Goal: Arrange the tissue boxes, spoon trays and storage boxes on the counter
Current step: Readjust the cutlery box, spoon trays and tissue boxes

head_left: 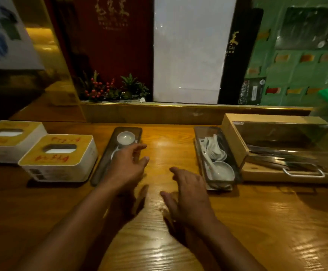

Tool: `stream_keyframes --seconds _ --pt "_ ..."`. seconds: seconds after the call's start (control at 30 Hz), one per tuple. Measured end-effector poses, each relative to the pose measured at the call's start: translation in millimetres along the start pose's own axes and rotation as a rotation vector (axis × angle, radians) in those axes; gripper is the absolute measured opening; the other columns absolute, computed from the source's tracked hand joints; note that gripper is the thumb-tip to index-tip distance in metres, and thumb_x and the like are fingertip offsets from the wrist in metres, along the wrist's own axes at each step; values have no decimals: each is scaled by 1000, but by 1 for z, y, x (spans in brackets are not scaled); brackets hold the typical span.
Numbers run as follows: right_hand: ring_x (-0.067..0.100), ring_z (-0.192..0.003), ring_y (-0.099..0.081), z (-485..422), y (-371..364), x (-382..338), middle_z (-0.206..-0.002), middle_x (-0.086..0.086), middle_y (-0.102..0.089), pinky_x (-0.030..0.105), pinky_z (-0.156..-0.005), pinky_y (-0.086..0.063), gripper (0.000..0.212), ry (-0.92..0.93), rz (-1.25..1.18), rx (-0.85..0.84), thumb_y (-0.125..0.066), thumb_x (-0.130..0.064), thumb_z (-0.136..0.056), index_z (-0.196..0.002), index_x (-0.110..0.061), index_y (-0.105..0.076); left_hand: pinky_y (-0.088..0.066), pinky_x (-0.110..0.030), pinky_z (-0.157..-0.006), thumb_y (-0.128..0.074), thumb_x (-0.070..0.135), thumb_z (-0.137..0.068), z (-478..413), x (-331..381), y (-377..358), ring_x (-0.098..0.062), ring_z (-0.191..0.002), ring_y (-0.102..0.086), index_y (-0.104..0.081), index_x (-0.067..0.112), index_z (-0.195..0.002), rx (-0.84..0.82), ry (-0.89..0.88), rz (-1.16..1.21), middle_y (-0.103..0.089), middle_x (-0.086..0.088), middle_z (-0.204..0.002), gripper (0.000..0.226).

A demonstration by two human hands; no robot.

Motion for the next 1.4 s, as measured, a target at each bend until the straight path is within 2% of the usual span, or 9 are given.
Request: stream_keyframes --seconds 0.2,0.3,0.37,0.5,0.6,0.77,0.87,1.03,1.4 --pt "28 -125 -42 -28 -56 -82 -145 5 -39 43 -100 -39 89 -73 -55 -170 -54 -72 -83 -153 -48 -4 -42 -28 -88 -72 28 -87 -6 -51 62 -21 -117 -58 -60 26 -130 17 -139 -281 -60 0 -131 45" --pt "33 -134 -37 -33 -78 -105 -155 11 -32 46 -104 -36 90 -102 52 -165 -53 -76 -79 -154 -45 -14 -40 -27 -92 -73 27 -86 -9 -72 71 -21 -122 -54 -55 21 -137 -35 -195 -299 -55 -2 -139 55" --pt "32 -130 -44 -32 -86 -111 -150 11 -41 46 -100 -38 85 -154 116 -121 -48 -74 -77 -152 -39 -27 -41 -31 -100 -74 29 -85 -13 -86 69 -23 -129 -49 -49 19 -142 -67 -195 -272 -48 -3 -146 63" --pt "31 -111 -57 -28 -89 -108 -132 10 -57 44 -88 -45 74 -226 183 -39 -66 -53 -76 -144 -33 -44 -47 -42 -101 -77 28 -83 -17 -101 58 -25 -129 -52 -41 26 -145 -89 -77 -86 -52 -3 -143 72" --pt "29 -113 -55 -24 -82 -98 -133 7 -57 43 -91 -42 73 -266 244 -49 -67 -49 -78 -144 -36 -40 -53 -49 -97 -78 25 -83 -14 -104 45 -25 -124 -58 -34 34 -148 -170 74 177 -58 -2 -141 79" --pt "28 -118 -52 -12 -60 -72 -134 6 -55 44 -93 -43 70 -299 326 -36 -65 -52 -79 -143 -35 -42 -53 -44 -95 -81 16 -81 -11 -93 18 -23 -127 -55 -28 33 -154 -285 124 363 -52 -3 -147 91" --pt "31 -132 -42 -5 -43 -53 -147 7 -45 47 -102 -41 72 -321 382 -13 -67 -52 -78 -144 -34 -42 -54 -42 -94 -81 7 -79 -10 -78 -3 -18 -126 -51 -27 34 -154 -381 143 474 -48 -4 -150 97" --pt "31 -146 -26 3 -22 -28 -158 6 -34 51 -116 -26 73 -332 424 -6 -63 -48 -82 -148 -27 -39 -53 -50 -97 -80 0 -79 -15 -52 -40 -26 -136 -48 -18 37 -156 -455 203 591 -46 -6 -152 105" --pt "27 -149 -24 6 -4 24 -158 1 -37 50 -121 -16 72 -340 407 2 -59 -51 -88 -151 -24 -37 -51 -52 -100 -81 3 -79 -23 -25 -87 -23 -135 -49 -20 39 -156 -493 223 649 -47 -3 -152 104"
Point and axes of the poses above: each hand's wrist, its own z-axis away from the middle knuckle, its own y-axis out of the back of the hand, x = y × z, the point moved 4 cm from there along -z, towards the middle knuckle
